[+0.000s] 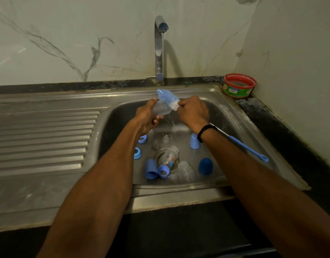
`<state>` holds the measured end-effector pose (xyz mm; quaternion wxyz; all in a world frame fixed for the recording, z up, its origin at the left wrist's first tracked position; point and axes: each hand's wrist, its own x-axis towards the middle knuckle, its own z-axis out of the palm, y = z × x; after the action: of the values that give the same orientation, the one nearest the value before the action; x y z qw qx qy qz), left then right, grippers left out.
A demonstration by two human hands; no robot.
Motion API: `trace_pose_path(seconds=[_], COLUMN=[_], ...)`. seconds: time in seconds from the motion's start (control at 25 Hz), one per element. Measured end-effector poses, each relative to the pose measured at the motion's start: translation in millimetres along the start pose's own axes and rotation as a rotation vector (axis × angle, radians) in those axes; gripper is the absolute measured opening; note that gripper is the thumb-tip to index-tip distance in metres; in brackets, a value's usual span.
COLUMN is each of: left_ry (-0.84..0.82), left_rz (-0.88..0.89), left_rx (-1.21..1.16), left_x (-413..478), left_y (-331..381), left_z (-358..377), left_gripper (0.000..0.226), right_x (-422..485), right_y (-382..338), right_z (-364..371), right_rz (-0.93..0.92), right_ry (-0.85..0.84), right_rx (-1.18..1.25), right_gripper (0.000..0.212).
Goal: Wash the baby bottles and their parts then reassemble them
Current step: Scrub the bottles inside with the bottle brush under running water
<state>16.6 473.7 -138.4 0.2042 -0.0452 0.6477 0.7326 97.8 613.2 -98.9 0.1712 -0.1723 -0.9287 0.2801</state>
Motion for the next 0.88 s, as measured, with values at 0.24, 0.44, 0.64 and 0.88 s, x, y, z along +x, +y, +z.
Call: trace_pose_path(seconds=[0.24,0.44,0.64,0.88], left_ry=[0.148,0.144,0.249,0.323], left_rz=[-0.017,-0.019,0.131,0.246], left_rx=[-0.003,-0.049,0.215,0.425], left_x=[6,3,7,-6], left_y=[-3,-4,-2,12], left_z=[-11,-3,-11,-18], left_gripper=[0.044,0.044,0.046,0.075], right_x=[-11,-13,-14,-13], right_y=[-8,-6,-3,-2], right_z=[6,-5,-11,-8], right_rz=[-0.052,0.016,0.085,0.128], right_ry=[-0.101,-0.013,0.104,0.077], right_rx=[-0.015,0.031,0.058,-0.056], right_gripper=[0.03,0.027,0.032,0.027])
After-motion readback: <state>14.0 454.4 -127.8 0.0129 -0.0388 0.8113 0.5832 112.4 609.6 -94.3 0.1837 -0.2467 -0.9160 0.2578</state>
